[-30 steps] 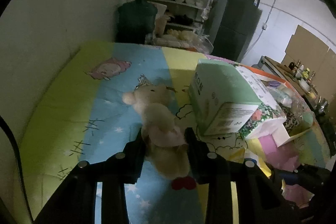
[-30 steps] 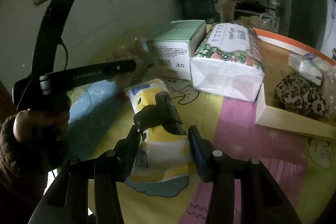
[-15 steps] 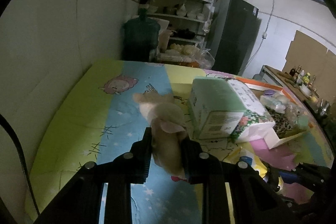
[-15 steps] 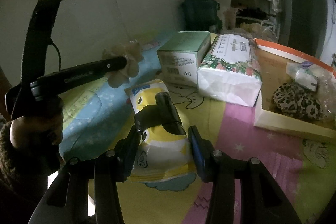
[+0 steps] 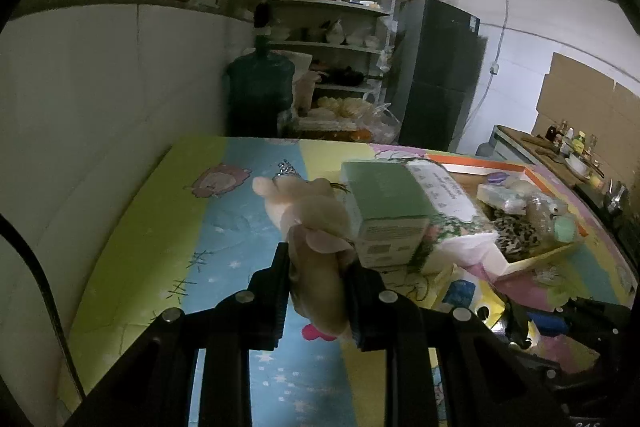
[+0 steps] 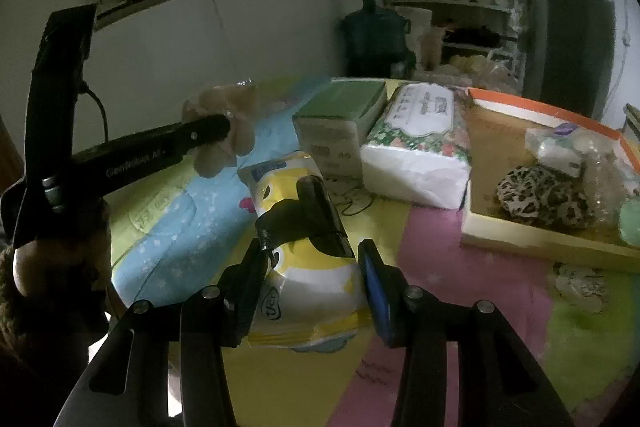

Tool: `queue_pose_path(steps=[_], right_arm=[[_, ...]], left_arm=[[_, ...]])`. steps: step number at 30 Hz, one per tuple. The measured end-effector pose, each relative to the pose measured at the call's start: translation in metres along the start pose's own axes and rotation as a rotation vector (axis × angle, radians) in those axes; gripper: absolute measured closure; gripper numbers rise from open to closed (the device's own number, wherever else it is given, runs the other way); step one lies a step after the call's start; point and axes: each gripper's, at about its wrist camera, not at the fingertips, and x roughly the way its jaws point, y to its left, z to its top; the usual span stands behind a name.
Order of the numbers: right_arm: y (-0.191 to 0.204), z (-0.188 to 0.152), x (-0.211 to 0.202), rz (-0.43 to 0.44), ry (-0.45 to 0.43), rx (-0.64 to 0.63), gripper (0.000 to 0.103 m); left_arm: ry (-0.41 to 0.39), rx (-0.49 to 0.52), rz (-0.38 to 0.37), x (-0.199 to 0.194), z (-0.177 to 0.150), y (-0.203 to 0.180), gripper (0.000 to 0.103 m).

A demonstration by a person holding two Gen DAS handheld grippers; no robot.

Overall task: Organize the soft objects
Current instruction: 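Lift and carry the pink-dressed bear and yellow-white bag over the tray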

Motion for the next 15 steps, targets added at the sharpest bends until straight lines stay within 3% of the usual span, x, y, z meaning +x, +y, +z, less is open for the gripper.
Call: queue_pose_path(steps=[15], right_arm=[[-0.023, 0.001, -0.027, -0.057, -0.057, 0.033, 0.054]], left_arm=[[-0.047, 0.053, -0.050, -0.006, 0.012, -0.044, 0.078]])
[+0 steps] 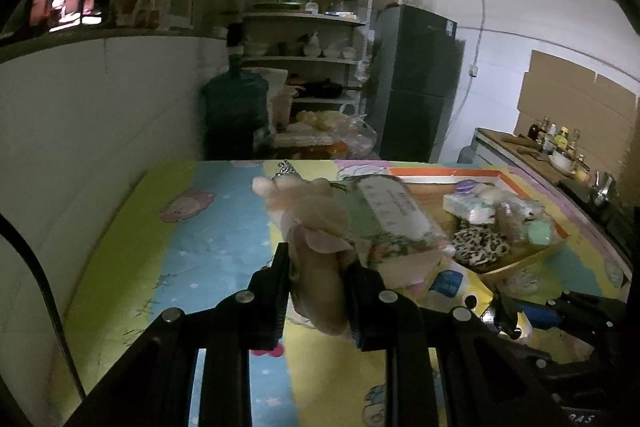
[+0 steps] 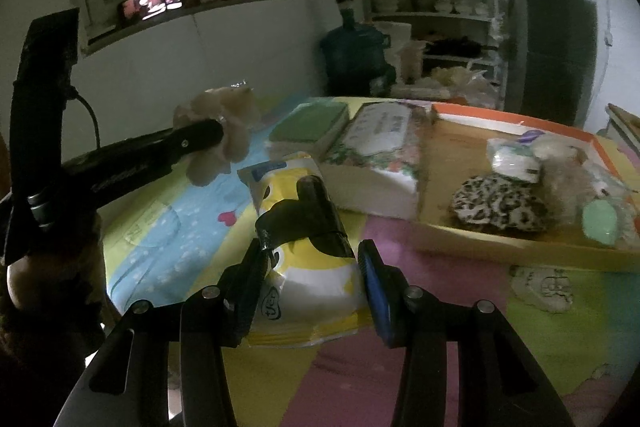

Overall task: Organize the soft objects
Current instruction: 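Lift and carry the pink-dressed bear and yellow-white bag over the tray, then lower the pink-dressed bear and yellow-white bag into the tray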

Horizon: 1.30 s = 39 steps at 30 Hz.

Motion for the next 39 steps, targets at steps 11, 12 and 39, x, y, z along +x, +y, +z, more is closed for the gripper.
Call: queue_pose_path(steps=[11, 12, 39], right_arm=[[-0.043, 0.000, -0.022, -0.080, -0.049, 0.073, 0.054], [-0.049, 0.000, -0.025, -0.089, -0.054, 0.081, 0.054], [-0.190, 0.023, -0.050, -0.335, -0.155, 0.204, 0.054]], left_arm=[[-0.008, 0.055, -0.096, 0.017, 0.012, -0.047, 0.078], [-0.008, 0.061, -0.106, 0.019, 0.013, -0.051, 0.078], [0.045, 0.132, -0.318, 0.101, 0.049, -0.185, 0.078]])
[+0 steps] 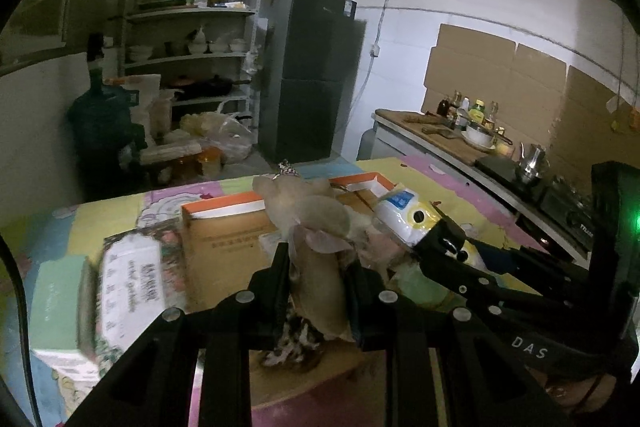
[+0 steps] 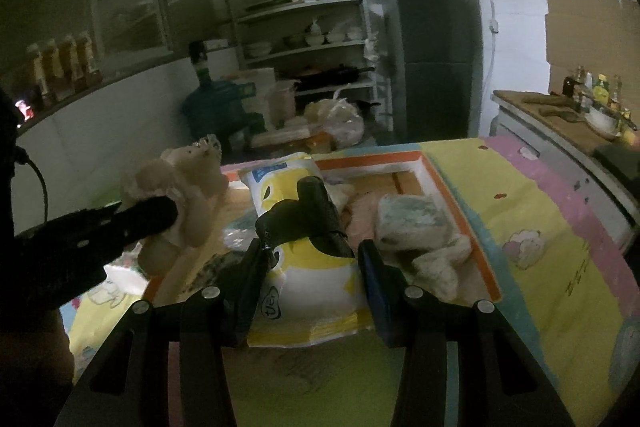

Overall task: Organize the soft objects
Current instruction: 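Lower the pink-dressed bear and yellow-white bag into the tray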

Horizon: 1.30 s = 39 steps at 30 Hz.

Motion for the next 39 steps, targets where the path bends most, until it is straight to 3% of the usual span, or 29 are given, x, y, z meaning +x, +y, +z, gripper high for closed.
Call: queue_pose_path(steps=[15, 39], right_arm=[[-0.025, 0.015, 0.033, -0.017, 0.028, 0.013, 0.054], [-0.030, 0.012, 0.067, 0.014, 0.076, 0.021, 0.053]], left_arm=[[0.070, -0.018, -0.016, 0.057, 0.008, -0.003, 0.078], [0.143, -0.051, 0.021, 0.096, 0.001, 0.005, 0.074]])
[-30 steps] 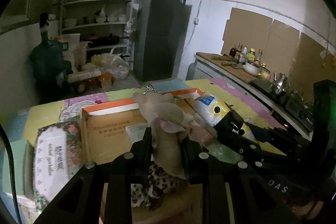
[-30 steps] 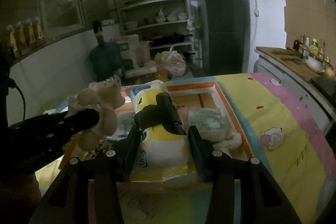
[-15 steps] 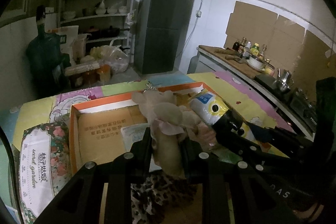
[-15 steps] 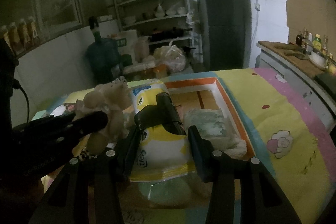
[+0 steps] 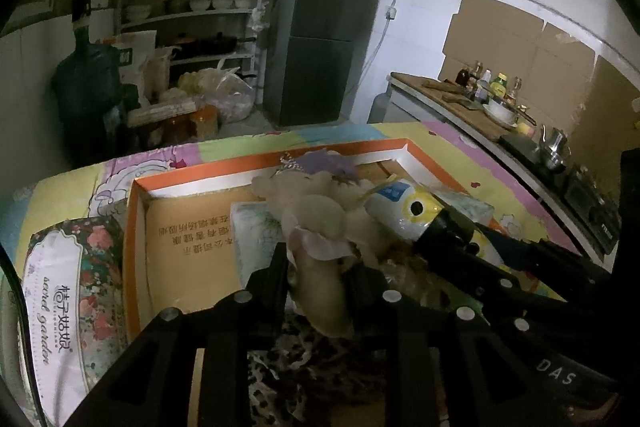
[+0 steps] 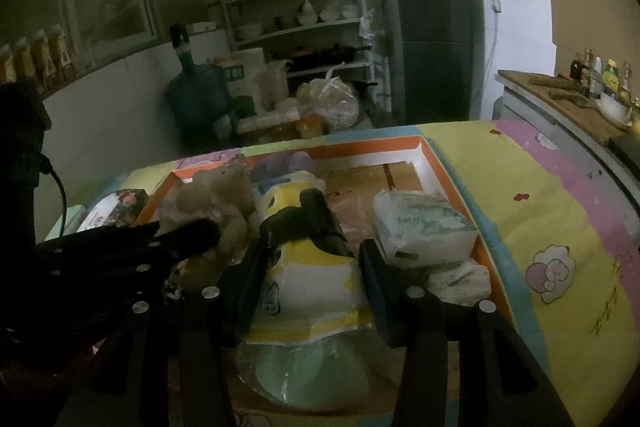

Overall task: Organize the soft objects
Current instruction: 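Lower the pink-dressed bear and yellow-white bag into the tray, then open both grippers to release the bear and bag into the tray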

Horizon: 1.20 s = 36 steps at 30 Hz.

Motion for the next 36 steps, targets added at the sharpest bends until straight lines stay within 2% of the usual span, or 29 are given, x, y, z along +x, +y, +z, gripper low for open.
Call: queue_pose_path(steps=[9, 14, 20, 30, 36], right_arm=[[-0.004, -0.001, 0.000, 0.013, -0.007, 0.010, 0.044], [-0.003, -0.002, -0.005, 0.015, -0.019, 0.012, 0.043], [-0.004, -0.002, -0.014, 0.013, -0.039, 0.019, 0.042], [-0.006, -0.002, -0.032, 0.006, -0.080, 0.037, 0.031], [-0.006, -0.005, -0.046, -0.015, -0.109, 0.054, 0.030]], left_arm=[[-0.004, -0.021, 0.011, -0.003, 0.001, 0.003, 0.060], [-0.010, -0.013, 0.020, -0.006, 0.000, 0.001, 0.045], [-0.032, -0.002, 0.044, -0.015, 0.001, -0.001, 0.033], [-0.085, 0.005, 0.090, -0.038, 0.001, -0.002, 0.032], [-0.101, -0.017, 0.100, -0.052, -0.002, 0.003, 0.032]])
